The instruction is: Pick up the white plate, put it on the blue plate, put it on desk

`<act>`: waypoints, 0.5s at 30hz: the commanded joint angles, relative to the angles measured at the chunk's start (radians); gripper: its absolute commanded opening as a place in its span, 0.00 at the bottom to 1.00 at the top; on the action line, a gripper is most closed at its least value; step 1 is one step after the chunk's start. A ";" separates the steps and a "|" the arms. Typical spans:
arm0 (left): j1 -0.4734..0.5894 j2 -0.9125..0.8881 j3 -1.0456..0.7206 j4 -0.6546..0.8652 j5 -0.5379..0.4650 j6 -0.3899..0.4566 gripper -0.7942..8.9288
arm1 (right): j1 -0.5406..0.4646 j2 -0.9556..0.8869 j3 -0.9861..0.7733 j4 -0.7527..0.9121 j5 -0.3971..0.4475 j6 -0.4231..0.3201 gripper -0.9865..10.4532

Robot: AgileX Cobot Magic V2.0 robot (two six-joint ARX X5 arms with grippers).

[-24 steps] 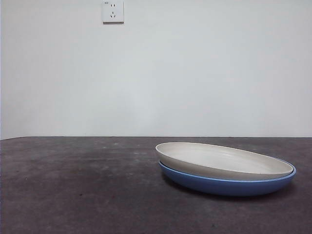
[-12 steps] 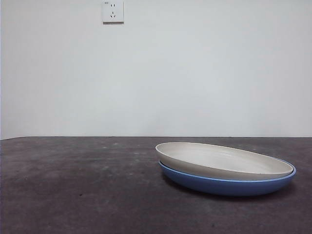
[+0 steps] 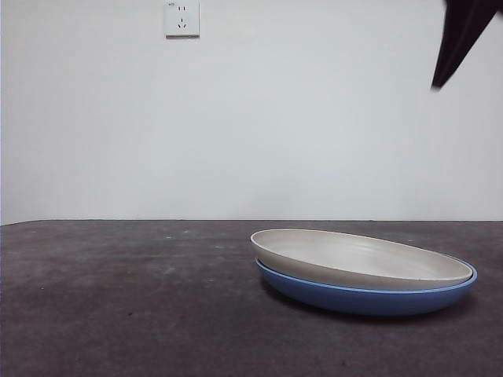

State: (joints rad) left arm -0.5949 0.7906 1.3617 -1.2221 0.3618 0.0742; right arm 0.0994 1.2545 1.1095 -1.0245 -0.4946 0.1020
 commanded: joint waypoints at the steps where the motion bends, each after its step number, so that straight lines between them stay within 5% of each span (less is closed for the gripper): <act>1: -0.004 0.005 0.011 0.011 -0.003 0.019 0.73 | -0.013 0.096 0.018 0.034 -0.023 -0.024 0.63; 15: -0.004 0.005 0.011 0.010 -0.003 0.017 0.73 | -0.021 0.411 0.018 0.207 -0.062 -0.035 0.63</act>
State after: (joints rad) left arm -0.5949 0.7906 1.3617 -1.2224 0.3618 0.0814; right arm 0.0776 1.6463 1.1099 -0.8227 -0.5507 0.0814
